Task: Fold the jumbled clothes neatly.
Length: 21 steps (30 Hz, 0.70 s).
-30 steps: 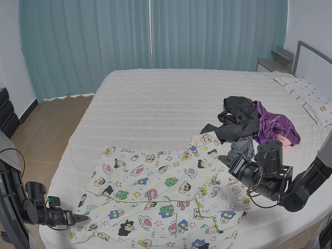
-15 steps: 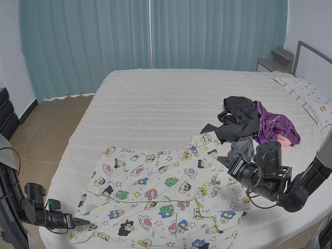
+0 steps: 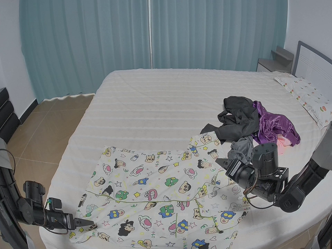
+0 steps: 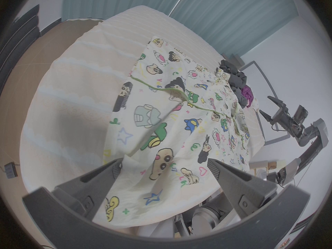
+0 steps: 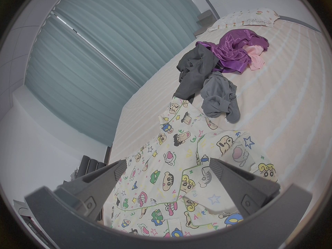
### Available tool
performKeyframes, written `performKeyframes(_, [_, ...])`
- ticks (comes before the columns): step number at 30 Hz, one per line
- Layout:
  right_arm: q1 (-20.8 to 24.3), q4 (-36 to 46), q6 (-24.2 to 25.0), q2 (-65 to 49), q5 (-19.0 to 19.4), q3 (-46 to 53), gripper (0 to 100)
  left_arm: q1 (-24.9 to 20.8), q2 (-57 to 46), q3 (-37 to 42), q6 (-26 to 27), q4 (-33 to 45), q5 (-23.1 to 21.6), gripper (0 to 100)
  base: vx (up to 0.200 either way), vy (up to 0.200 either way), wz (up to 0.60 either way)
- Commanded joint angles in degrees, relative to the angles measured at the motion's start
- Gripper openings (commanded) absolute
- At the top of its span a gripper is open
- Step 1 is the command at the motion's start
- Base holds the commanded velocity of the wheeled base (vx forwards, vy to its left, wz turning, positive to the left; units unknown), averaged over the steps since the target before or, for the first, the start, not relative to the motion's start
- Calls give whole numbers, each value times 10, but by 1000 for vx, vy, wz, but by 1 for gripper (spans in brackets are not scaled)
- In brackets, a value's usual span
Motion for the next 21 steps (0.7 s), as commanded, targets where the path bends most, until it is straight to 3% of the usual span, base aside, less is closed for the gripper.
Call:
performKeyframes(1, [5,0,0,5,0,1,100,-32,-5,10,5,-2,-2,100,0,0,0])
performKeyframes(12, [10,0,0,4,0,1,100,-97,-7,10,38,23,-4,100,0,0,0])
performKeyframes(18, [11,0,0,5,-1,1,100,-121,-7,10,92,75,-3,100,0,0,0])
performKeyframes(21, [11,0,0,5,-1,1,100,-124,-4,10,93,76,-3,100,0,0,0])
